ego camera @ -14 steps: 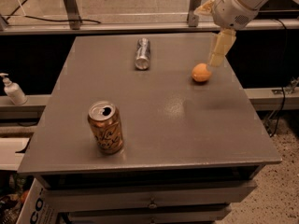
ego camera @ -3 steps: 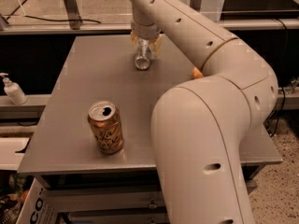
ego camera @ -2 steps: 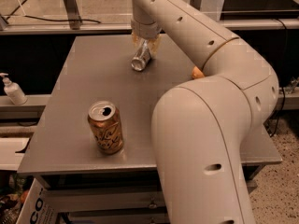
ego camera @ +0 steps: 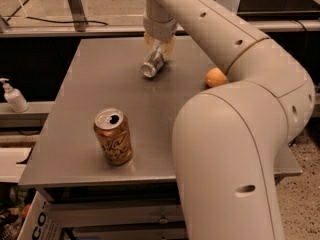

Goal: Move redbull can near orange can

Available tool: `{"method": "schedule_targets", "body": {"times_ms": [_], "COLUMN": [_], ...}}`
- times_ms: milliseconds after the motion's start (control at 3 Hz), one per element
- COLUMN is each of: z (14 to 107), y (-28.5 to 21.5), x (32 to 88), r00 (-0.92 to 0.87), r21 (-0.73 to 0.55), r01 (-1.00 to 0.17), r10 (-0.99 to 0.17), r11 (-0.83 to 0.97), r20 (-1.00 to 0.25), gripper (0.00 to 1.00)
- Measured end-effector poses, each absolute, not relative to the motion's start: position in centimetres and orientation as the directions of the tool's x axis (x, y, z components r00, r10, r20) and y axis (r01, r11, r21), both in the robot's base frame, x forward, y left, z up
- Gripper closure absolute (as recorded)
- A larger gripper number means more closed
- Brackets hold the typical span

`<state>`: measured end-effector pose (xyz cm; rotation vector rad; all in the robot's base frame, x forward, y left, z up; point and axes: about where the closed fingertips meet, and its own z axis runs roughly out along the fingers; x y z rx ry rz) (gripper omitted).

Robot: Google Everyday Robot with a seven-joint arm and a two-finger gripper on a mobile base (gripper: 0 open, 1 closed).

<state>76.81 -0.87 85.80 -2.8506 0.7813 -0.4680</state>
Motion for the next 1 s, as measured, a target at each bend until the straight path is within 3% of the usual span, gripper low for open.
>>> {"method": "schedule_targets", "body": {"times_ms": [1000], "z": [88.9], "y": [-4.6], "x": [69.5], "r00": [0.771], "r21": [-0.203], "r01": [-0.584], "r10": [-0.615], "r11": [-0.786], "r20": [0.165], "gripper": [1.0]}}
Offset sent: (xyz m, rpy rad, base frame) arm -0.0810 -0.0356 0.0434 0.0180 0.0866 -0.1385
